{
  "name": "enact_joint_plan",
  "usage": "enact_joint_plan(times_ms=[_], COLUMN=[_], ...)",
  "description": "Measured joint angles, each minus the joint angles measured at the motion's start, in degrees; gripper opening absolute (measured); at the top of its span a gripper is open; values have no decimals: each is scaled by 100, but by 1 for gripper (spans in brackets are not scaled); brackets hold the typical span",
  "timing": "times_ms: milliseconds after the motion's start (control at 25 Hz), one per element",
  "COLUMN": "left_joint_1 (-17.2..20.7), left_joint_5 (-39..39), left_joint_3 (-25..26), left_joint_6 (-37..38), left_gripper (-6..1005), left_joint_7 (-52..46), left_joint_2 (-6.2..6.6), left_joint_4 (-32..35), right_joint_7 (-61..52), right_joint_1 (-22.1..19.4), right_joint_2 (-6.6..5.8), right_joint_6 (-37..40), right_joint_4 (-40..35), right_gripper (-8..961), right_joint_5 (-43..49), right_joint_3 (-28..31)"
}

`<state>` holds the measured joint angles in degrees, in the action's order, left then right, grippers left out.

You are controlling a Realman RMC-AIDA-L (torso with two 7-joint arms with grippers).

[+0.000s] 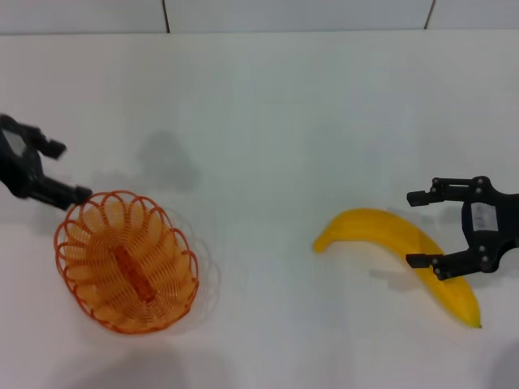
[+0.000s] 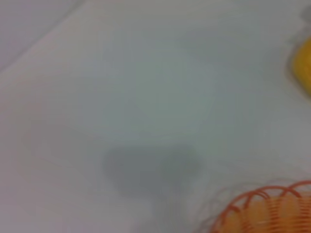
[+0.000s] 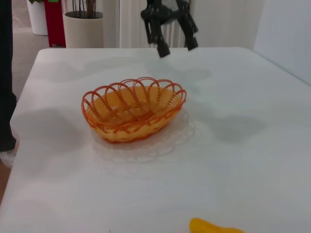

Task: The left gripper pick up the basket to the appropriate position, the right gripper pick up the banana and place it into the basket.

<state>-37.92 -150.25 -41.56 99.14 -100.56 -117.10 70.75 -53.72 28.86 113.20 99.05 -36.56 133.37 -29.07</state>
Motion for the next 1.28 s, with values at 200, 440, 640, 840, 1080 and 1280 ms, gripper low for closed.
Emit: enact_joint_plan(times_ms=[200, 440, 640, 840, 1080, 1280], left_joint_1=[2, -3, 32, -48, -233, -416], left_joint_5=[47, 353, 345, 208, 55, -59], left_joint_3=[-39, -411, -888, -938, -942, -957], left_joint_6=[-200, -289, -534, -681, -983, -1185], left_gripper=[842, 838, 834, 830, 826, 822], left_joint_7=[488, 1146, 1202, 1217, 1213, 1238], left_joint_2=[4, -2, 2, 10, 19, 31], left_joint_4=[-489, -621, -672, -851, -1233, -1585], right_joint_7=[1, 2, 3, 2, 2, 3], right_joint_1=[-2, -8, 5, 8, 6, 5], right_joint_2=[0, 0, 0, 0, 0, 0], right_joint_6=[0, 0, 0, 0, 0, 0], right_joint_4=[0, 0, 0, 0, 0, 0], right_gripper=[885, 885, 885, 885, 884, 884], right_joint_5=[-9, -11, -9, -13, -14, -14], right_joint_3=[14, 16, -6, -8, -11, -3])
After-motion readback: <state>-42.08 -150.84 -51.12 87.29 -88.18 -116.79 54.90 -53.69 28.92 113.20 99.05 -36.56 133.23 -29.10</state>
